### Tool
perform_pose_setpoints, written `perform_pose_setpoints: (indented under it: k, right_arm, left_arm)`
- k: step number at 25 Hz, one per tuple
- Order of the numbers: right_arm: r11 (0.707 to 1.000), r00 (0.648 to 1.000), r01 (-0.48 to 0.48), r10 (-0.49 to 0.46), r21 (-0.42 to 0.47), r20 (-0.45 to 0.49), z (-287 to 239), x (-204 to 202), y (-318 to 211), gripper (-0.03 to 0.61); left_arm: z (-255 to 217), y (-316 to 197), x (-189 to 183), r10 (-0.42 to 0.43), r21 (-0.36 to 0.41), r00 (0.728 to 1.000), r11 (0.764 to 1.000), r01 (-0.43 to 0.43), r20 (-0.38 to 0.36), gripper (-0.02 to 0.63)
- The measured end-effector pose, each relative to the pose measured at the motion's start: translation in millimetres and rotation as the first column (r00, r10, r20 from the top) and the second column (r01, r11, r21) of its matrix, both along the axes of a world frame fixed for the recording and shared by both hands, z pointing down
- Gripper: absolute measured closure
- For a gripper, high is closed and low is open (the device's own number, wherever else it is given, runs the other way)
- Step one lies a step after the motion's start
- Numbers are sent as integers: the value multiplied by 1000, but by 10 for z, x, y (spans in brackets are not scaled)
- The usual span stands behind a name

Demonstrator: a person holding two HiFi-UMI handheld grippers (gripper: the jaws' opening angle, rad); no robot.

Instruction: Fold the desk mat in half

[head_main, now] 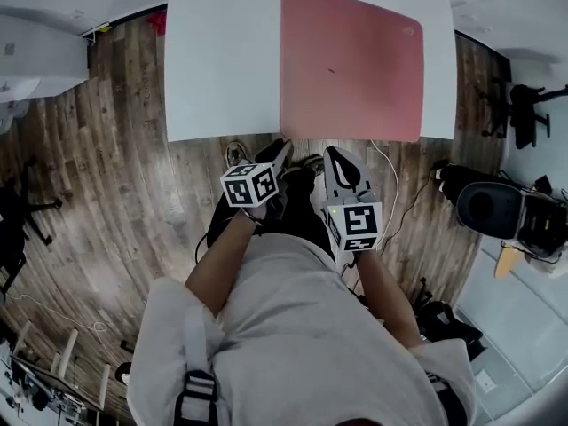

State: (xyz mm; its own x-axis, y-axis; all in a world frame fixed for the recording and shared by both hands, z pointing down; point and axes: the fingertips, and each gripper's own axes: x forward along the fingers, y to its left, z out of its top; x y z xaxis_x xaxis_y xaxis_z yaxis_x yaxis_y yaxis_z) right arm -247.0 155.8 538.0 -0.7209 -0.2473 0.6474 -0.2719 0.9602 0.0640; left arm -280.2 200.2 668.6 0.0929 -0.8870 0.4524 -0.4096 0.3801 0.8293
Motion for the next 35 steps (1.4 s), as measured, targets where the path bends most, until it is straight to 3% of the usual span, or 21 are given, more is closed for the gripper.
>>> perform_pose_setpoints:
  k: [3,8,12,15,17,22,28,32,35]
  right_arm:
    - [1000,1000,14,-14,-6,0,58,8,-59,537]
    - [1000,1000,26,-26,-14,-7,52,146,-143,537]
    - [1000,1000,17,-17,-10,-10,19,238,-298,537]
    - [1000,1000,8,-8,-11,-7,-2,275,-343,537]
    - [1000,1000,5,-5,-10,-2,-20,265,-346,537]
    - [1000,1000,9,-9,-2,19,-108,221,-354,537]
    - [1000,999,-29,29,3,43,-198,269,-475,537]
    - [998,996,-66,65,5,59,-258,365,-550,537]
    - [996,994,-87,86,8,64,-280,441,-604,537]
  left_arm:
    - [59,-73,-81,-62,33,996,997,65,-68,460]
    - [200,-90,-69,-119,11,984,993,121,-134,456]
    - [173,-149,-86,-128,6,985,992,129,-120,457]
    - [116,-152,-107,-133,-15,988,991,133,-79,471]
    - [133,-123,-142,-125,-59,991,991,123,-38,508]
    - [141,-88,-154,-97,-156,995,983,99,24,522]
    - [56,-132,-168,-55,-210,994,975,74,93,577]
    - [-11,-176,-135,40,-248,982,969,8,187,585]
    - [-67,-231,-108,171,-283,938,955,-82,302,588]
